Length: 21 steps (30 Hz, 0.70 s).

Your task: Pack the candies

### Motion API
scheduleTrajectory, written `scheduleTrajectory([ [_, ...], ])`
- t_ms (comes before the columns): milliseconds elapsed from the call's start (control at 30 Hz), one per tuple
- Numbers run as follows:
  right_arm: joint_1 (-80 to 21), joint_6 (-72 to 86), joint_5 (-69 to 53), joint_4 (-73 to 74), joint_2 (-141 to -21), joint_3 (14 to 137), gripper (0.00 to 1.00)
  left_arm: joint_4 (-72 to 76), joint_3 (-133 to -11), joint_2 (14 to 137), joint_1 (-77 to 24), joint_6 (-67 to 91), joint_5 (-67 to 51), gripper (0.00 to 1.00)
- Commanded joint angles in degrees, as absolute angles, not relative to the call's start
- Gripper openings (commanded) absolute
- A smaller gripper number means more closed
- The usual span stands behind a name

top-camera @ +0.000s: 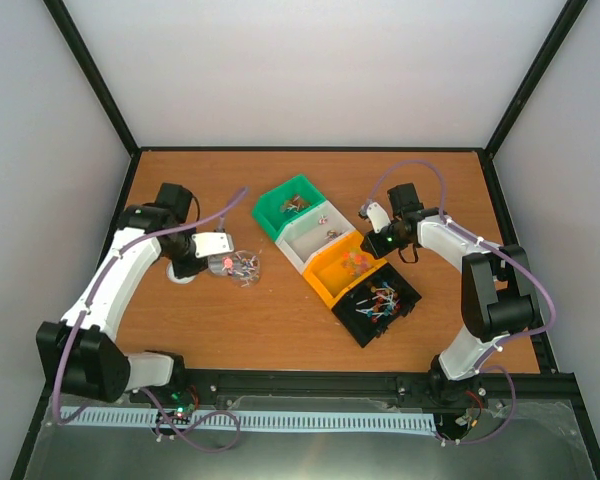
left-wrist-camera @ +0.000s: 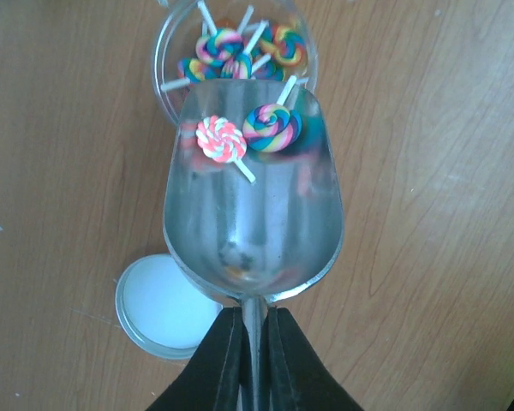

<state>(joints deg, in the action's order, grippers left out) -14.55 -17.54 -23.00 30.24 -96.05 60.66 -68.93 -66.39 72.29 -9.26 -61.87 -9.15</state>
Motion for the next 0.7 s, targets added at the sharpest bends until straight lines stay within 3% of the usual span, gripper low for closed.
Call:
scheduleTrajectory([
  [0,-15.04,-18.66,-24.51,32.35,-97.31,59.52,0.03,-70.08,-69.64,75.39,-10.68,-58.78,-3.93,0.01],
  [667,-15.08,-17.72,-24.43,31.21,-96.44,58.93,0.03,-71.59,-74.03,74.29,-16.7,-59.82,7.3,0.01],
])
